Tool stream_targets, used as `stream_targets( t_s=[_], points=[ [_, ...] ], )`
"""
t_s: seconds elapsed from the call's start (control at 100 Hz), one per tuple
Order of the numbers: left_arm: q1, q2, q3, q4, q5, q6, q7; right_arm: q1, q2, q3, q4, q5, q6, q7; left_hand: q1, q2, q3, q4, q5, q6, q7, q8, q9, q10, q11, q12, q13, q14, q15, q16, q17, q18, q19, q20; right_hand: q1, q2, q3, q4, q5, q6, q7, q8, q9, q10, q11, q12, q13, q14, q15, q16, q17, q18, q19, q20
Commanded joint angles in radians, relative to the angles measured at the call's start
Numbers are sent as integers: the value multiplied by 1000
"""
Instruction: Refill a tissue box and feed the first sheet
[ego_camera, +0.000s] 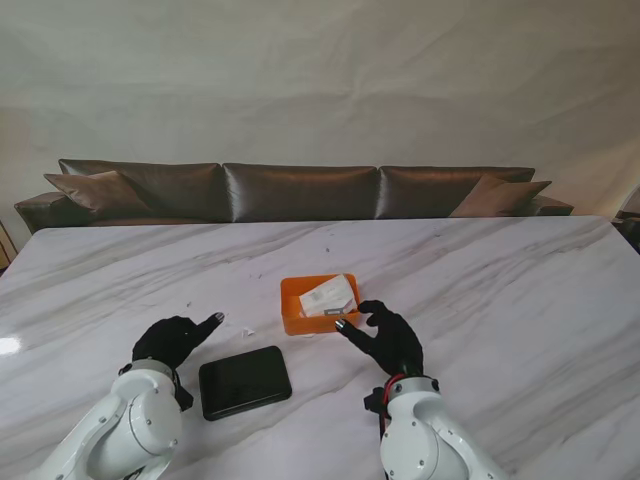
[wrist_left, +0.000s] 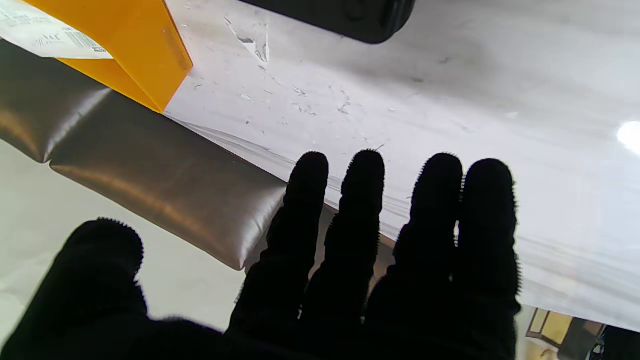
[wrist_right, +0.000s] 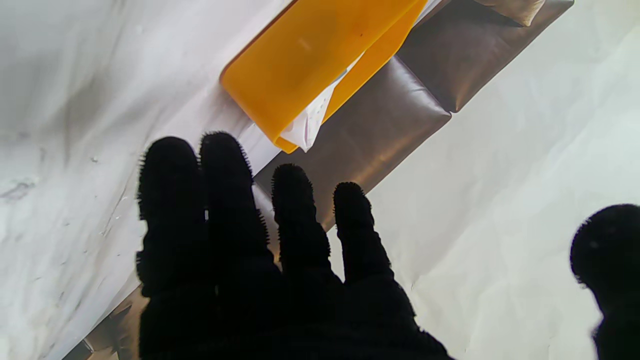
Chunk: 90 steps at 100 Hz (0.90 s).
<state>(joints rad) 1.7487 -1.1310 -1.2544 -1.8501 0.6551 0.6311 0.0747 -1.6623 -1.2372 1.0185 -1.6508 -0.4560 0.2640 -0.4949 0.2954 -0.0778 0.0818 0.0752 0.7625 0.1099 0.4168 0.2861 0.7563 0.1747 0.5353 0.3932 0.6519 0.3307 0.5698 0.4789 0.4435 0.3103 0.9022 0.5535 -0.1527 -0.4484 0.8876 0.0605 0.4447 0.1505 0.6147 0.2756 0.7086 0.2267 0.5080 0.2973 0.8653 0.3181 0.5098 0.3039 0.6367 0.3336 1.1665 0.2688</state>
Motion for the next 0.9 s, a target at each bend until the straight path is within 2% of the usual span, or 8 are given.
stream_targets(
  t_s=[0.0,0.1,0.13,0.28,0.64,0.74,0.77,0.89],
  points=[
    [39,-3,-8,-16,4,-9,-15,-19,-12,-12,-12,-1,10,8,-33,41,-27,36,29,30,-16,-23,1,23,-25,-16,3,40,-6,-23,25,40,276,-14,-9,4,-6,2,19,23,-3,-13,19,29,-12,-17,-5,-7,-20,-16,-12,16,16,-9],
    [87,-8,-39,-32,-3,-33,8,-25,-20,-25,-14,3,18,-15,-32,44,-28,34,30,35,-23,-27,-3,24,-54,-34,-17,38,-16,-59,15,45,251,-29,-5,2,-6,1,28,33,-6,-19,31,34,-12,-18,-6,-9,-24,-18,-14,13,14,-11],
    [100,-9,-48,-36,-7,-41,15,-27,-21,-29,-15,3,21,-19,-31,44,-27,34,30,38,-24,-27,-9,54,-63,-38,-25,40,-20,-65,8,48,245,-31,-5,3,-7,1,30,35,-7,-20,33,35,-13,-18,-7,-10,-26,-18,-14,13,14,-11],
    [153,-19,-79,-53,-28,-57,52,-33,-28,-45,-17,0,45,-37,-27,41,-30,31,41,57,-34,-33,-2,70,-91,-55,-42,53,-23,-90,8,66,228,-38,-4,5,-7,0,36,41,-11,-27,42,41,-13,-17,-6,-10,-29,-19,-16,11,13,-13],
    [172,-57,-53,-37,-143,-23,153,-43,-40,-66,-24,20,58,-58,-5,24,-29,27,79,147,-84,-63,49,195,-93,-60,67,140,71,-68,232,125,288,-66,12,-3,-7,-3,44,48,-9,-35,49,44,-12,-16,-8,-12,-32,-19,-17,10,11,-16],
    [163,-66,-38,-33,-178,-4,166,-50,-40,-64,-30,17,62,-62,8,22,-32,19,87,179,-115,-80,62,224,-83,-55,105,158,101,-62,303,133,323,-96,13,-3,-7,-4,46,52,-9,-36,53,47,-10,-15,-7,-12,-31,-19,-17,10,11,-16],
    [161,-68,-33,-33,-187,3,167,-53,-40,-62,-32,16,63,-63,14,24,-38,11,94,185,-136,-90,72,230,-76,-52,123,159,113,-65,325,133,353,-146,14,-4,-7,-4,46,54,-9,-36,53,47,-10,-15,-7,-11,-31,-19,-17,10,11,-16],
    [145,-72,-13,-32,-221,34,160,-63,-39,-58,-39,16,65,-64,17,26,-38,11,98,202,-145,-95,95,238,-68,-50,161,165,128,-63,377,128,371,-168,16,-4,-7,-4,47,56,-9,-38,53,48,-10,-15,-8,-13,-32,-19,-17,10,11,-17]
  ],
)
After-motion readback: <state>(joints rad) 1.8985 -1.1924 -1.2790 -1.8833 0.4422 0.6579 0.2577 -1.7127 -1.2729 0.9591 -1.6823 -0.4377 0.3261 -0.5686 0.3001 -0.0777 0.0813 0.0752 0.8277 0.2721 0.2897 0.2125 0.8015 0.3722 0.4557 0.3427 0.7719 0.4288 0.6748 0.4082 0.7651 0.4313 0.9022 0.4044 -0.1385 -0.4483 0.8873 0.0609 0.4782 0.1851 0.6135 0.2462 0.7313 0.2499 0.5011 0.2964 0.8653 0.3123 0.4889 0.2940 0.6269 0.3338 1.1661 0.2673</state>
